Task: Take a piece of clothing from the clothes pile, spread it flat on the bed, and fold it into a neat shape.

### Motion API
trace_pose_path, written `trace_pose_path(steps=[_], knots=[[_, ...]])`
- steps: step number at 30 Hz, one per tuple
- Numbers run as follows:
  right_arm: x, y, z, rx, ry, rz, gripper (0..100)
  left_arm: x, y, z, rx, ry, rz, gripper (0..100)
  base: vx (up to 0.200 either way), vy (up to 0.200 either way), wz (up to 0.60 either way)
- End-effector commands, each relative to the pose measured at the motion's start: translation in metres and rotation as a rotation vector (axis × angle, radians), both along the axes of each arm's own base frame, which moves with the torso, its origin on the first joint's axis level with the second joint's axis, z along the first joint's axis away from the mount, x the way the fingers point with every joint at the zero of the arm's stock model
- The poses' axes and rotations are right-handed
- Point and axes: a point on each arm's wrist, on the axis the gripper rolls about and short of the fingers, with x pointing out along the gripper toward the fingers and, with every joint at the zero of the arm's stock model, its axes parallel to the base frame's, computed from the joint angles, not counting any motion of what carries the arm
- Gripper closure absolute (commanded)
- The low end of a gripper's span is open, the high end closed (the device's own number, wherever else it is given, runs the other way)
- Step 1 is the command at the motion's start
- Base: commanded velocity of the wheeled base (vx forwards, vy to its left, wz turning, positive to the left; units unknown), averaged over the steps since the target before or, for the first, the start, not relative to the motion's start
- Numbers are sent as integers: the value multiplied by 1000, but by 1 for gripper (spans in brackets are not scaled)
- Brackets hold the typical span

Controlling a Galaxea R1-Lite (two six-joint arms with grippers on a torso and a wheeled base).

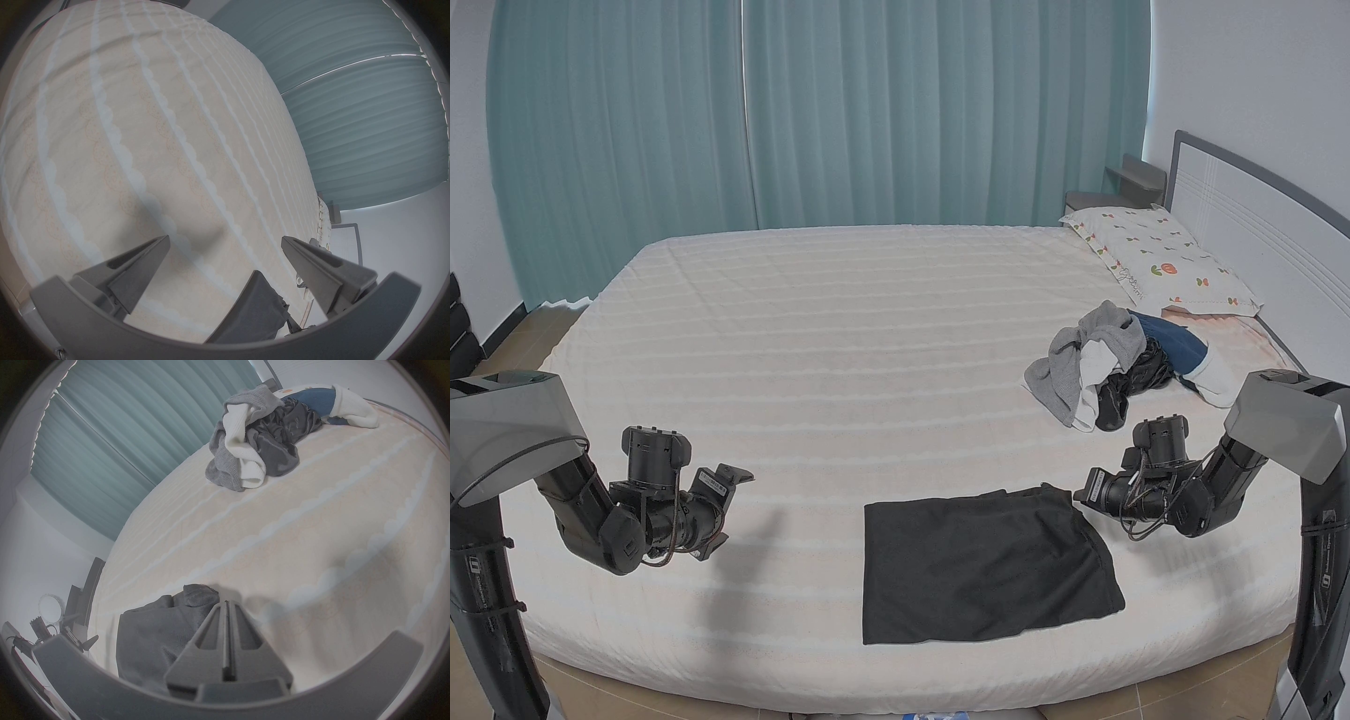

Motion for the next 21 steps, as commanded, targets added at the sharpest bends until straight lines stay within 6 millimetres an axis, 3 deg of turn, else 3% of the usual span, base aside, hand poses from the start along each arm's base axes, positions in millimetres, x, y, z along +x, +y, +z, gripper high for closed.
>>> trace_pose_path(steps=[1,6,7,18,19,21], knots=[[0,-2,4,1,-6,-5,100,0,0,0,0,0,1,0,0,0,0],[-6,-3,0,-11,25,1,100,0,0,0,0,0,1,0,0,0,0],[-6,-3,0,-10,24,4,0,0,0,0,0,0,1,0,0,0,0],[-9,3,-13,11,64,48,0,0,0,0,0,0,1,0,0,0,0],[-9,3,-14,12,66,50,100,0,0,0,0,0,1,0,0,0,0],[-8,5,-14,14,67,54,100,0,0,0,-1,0,0,0,0,0,0]])
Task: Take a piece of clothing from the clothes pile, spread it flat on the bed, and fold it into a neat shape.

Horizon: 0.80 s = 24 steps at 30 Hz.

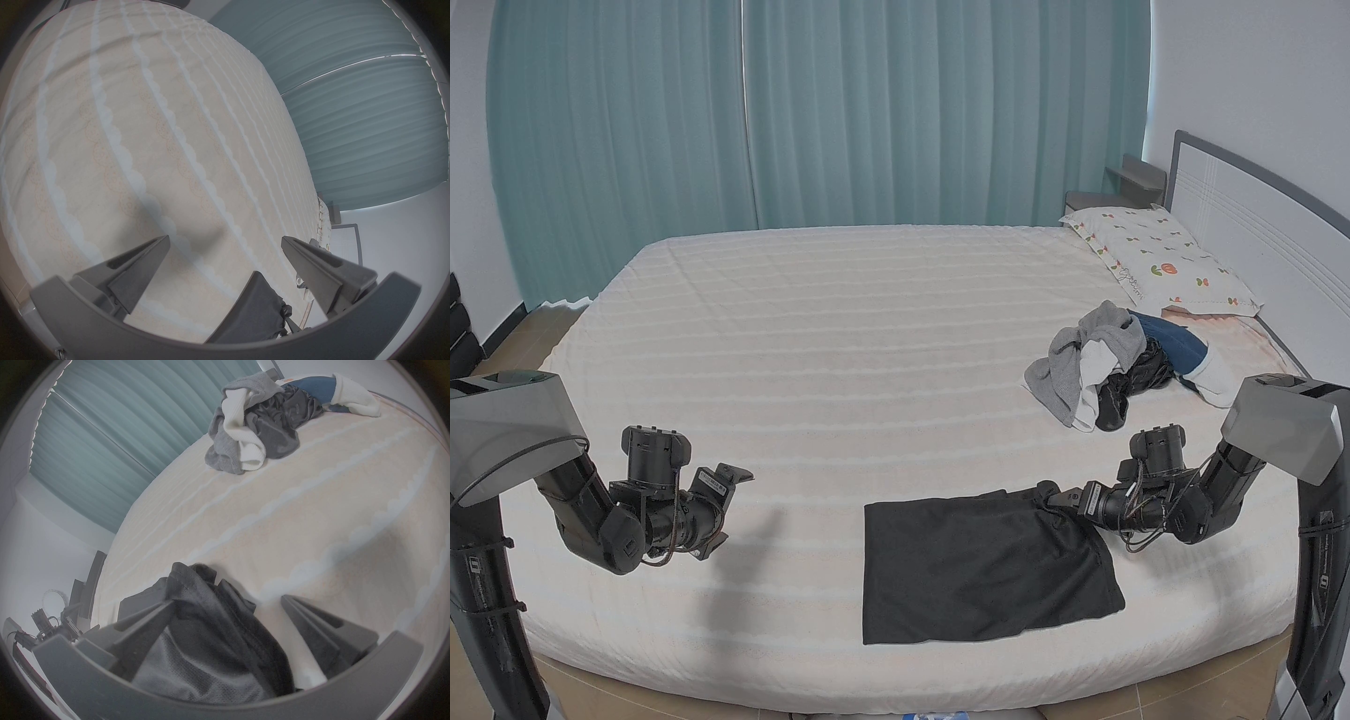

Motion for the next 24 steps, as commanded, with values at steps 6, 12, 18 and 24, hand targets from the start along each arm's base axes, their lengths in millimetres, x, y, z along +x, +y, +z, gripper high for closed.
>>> trace_pose_path(steps=[6,12,18,24], knots=[[-1,2,-4,3,12,6,100,0,0,0,0,1,1,0,0,0,0],[0,2,-3,9,10,3,100,0,0,0,0,1,1,0,0,0,0],[2,-2,6,15,-24,-12,100,0,0,-1,0,2,1,0,0,0,0],[5,-17,21,21,-65,-54,100,0,0,0,0,1,1,0,0,0,0]])
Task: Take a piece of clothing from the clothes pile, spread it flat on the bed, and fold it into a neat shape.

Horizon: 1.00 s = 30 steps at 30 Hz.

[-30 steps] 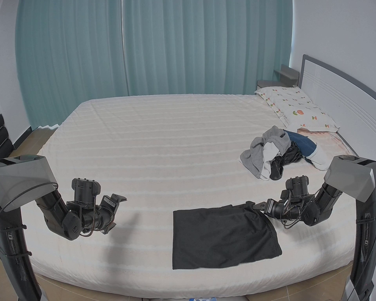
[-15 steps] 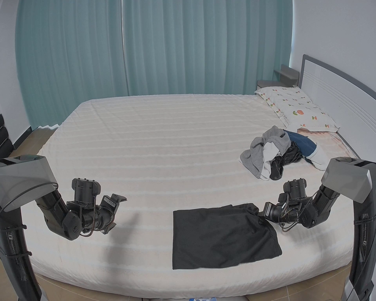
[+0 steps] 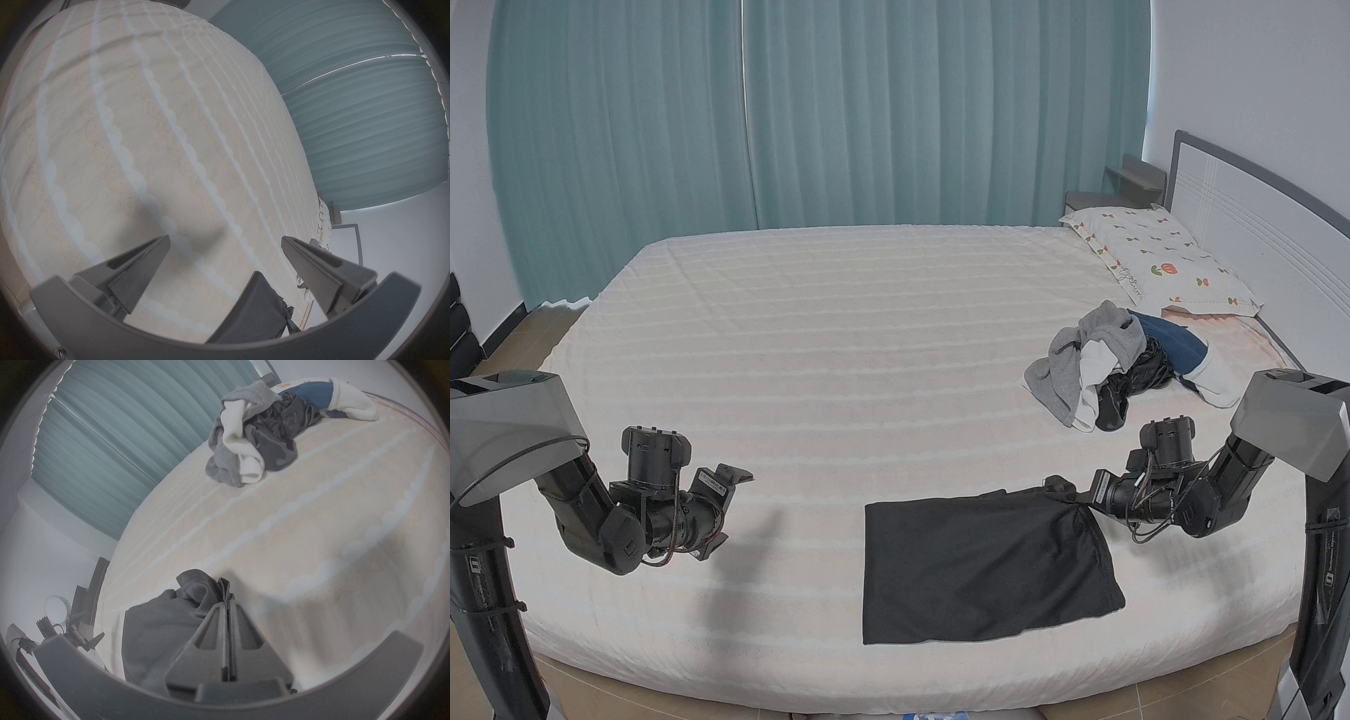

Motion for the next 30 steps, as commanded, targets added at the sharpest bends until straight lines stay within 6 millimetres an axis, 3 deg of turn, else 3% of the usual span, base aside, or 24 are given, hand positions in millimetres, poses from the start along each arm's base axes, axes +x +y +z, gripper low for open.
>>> trace_pose_path(steps=[1,9,10,22,24,30], knots=[[2,-10,12,2,-33,-26,100,0,0,0,0,-1,0,0,0,0,0],[2,-10,6,-8,-20,-29,100,0,0,0,0,-1,0,0,0,0,0],[1,-9,6,-8,-18,-27,0,0,0,0,0,1,0,0,0,0,0],[11,-9,14,38,-75,-47,0,0,0,0,0,1,0,0,0,0,0],[24,8,2,79,-73,-52,0,0,0,0,0,-1,0,0,0,0,0],[28,14,-12,74,-50,-36,0,0,0,0,0,-1,0,0,0,0,0]])
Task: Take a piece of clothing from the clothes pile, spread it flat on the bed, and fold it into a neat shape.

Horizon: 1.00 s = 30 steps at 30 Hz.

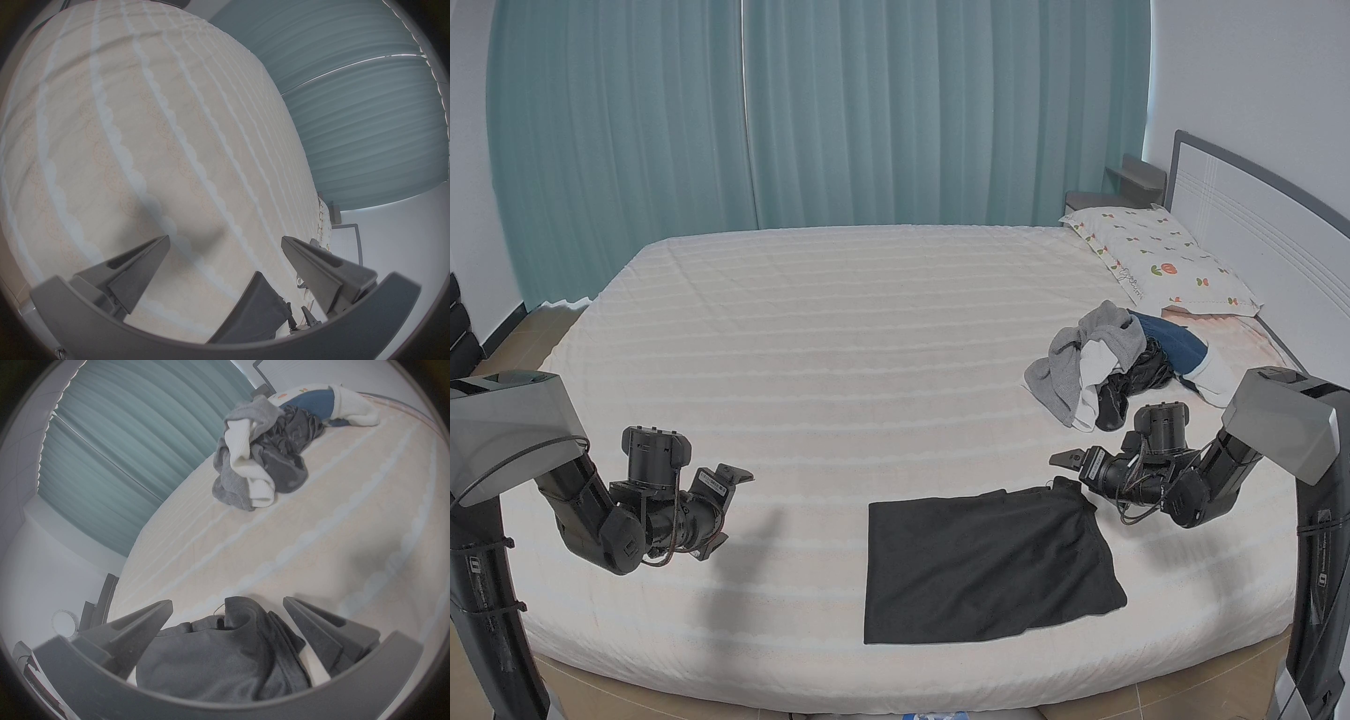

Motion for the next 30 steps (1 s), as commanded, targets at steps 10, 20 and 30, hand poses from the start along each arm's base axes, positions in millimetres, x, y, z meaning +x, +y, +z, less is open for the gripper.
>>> trace_pose_path(steps=[10,20,30], knots=[[10,4,-14,10,-1,-5,100,0,0,0,0,-1,0,0,0,0,0],[18,-4,-13,-6,-19,-55,100,0,0,0,0,1,0,0,0,0,0],[17,-5,-20,-16,1,-63,100,0,0,0,0,1,0,0,0,0,0]])
